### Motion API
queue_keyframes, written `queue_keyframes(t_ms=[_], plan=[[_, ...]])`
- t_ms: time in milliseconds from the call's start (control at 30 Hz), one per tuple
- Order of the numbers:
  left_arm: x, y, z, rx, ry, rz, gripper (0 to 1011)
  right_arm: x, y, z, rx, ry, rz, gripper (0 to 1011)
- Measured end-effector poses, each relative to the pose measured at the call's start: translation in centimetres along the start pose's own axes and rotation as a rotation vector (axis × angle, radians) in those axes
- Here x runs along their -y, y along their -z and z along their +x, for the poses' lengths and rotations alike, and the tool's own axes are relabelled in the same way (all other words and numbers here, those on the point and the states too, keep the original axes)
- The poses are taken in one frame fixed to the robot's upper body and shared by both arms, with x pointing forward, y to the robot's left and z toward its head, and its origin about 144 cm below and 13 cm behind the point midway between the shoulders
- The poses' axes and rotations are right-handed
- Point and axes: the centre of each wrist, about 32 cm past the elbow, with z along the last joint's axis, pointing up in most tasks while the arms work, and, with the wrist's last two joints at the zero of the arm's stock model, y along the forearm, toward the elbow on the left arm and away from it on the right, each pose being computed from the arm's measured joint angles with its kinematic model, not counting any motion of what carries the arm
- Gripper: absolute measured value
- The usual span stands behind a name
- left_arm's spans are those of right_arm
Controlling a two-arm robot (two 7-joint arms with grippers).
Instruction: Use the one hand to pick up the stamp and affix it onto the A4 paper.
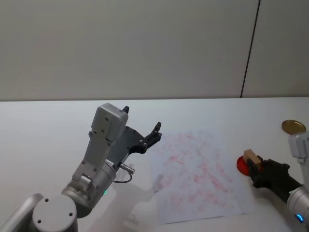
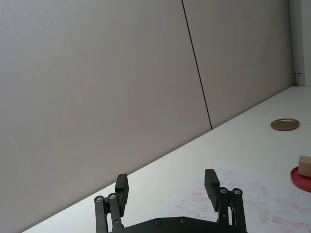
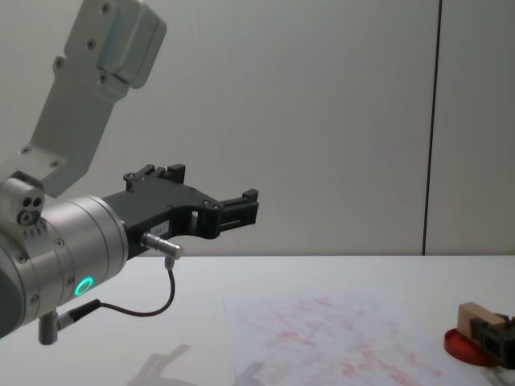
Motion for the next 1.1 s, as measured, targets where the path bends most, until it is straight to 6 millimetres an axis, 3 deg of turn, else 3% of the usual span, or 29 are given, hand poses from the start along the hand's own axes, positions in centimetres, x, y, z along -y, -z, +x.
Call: queue_keyframes(t_ms=[667, 1100], plan=[[0.0, 0.0, 0.0, 0.000, 0.000, 0.000, 993, -0.5, -2.1, -1.9, 0.029, -0.133, 0.111, 219], [0.0, 0.0, 0.0, 0.000, 0.000, 0.000, 993, -1.1, -2.7, -3.6, 0.008, -0.236, 0.077, 219]])
